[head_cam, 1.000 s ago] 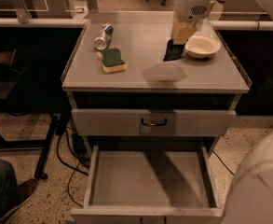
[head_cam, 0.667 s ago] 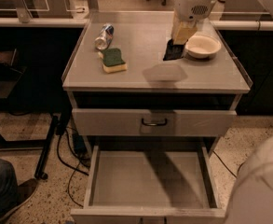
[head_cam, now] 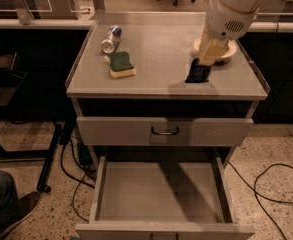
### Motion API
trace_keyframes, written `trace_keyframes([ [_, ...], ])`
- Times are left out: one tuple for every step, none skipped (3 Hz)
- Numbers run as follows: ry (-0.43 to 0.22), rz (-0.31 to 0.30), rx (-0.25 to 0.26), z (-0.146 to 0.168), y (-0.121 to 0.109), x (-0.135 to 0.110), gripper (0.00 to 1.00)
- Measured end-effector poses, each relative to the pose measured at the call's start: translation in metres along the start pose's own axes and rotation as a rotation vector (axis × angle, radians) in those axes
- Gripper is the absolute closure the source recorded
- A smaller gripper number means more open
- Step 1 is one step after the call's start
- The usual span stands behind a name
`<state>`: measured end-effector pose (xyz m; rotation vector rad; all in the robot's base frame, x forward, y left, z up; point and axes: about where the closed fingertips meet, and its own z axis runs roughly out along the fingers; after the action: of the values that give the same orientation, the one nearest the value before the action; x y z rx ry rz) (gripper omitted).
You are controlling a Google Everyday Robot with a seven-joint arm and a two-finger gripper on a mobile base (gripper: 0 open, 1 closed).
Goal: Place rxbar blueberry into middle drawer
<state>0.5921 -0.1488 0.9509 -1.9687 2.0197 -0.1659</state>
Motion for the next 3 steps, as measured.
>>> trace_keyframes([
  [-0.026,0.056,-0.103,0.008,0.060,0.006,1.00],
  [-0.026,0.056,-0.103,0.008,0.060,0.006,1.00],
  [-0.053,0.067,-0.163,0.026,0.086,-0.004,1.00],
])
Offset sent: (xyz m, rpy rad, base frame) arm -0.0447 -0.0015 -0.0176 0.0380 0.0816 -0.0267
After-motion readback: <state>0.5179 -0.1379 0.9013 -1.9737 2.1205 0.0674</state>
